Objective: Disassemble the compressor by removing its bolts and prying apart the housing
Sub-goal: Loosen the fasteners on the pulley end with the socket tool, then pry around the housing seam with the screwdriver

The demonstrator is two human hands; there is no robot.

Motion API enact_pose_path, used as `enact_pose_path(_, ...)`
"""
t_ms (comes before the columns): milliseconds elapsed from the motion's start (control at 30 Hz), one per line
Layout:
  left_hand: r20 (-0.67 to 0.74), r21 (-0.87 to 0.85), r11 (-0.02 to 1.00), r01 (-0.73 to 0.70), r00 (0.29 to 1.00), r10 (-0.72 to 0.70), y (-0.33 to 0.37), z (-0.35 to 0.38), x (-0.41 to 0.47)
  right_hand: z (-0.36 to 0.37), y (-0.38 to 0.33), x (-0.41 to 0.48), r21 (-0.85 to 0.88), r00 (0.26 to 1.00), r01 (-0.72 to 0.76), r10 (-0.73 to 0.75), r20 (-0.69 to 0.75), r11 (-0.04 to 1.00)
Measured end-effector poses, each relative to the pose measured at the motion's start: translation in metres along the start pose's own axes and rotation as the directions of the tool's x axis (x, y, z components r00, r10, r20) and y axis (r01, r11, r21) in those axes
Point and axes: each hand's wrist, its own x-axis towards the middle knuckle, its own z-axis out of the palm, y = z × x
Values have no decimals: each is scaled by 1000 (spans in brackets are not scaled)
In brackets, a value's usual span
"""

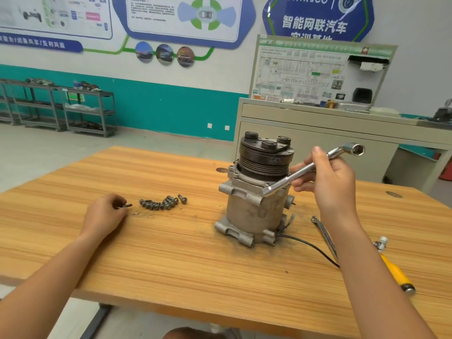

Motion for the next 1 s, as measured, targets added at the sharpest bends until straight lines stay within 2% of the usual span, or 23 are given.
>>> enact_pose_path(267,1,-44,998,53,999,-53,8,19,34,-14,-4,-13,15,999,26,-27,18,1000)
enact_pose_path(367,43,-41,998,47,998,-46,8,22,40,-24,-4,-17,-26,999,45,-45,4,999)
enact_pose_path(500,51,-29,1000,7,999,-6,3,24,44,-43,-10,-18,-82,998,20,-25,-57,996)
enact_pose_path(600,42,-30,999,33,999,-32,0,30,47,-67,-18,-14,-103,992,-54,41,-123,993)
enact_pose_path(700,-35,-44,999,32,999,-33,-10,36,53,-92,-18,-12,-171,977,-109,74,-201,979)
enact_pose_path(833,-192,-198,979,-44,981,5,-39,52,79,-126,-8,-18,-268,937,-95,-5,-350,959)
enact_pose_path(900,-250,-244,965,-90,968,27,-55,58,89,-140,-4,-23,-321,926,-89,-41,-376,943)
enact_pose_path(1000,-253,-256,958,-129,965,63,-48,58,84,-154,3,-30,-416,927,-68,-97,-363,907)
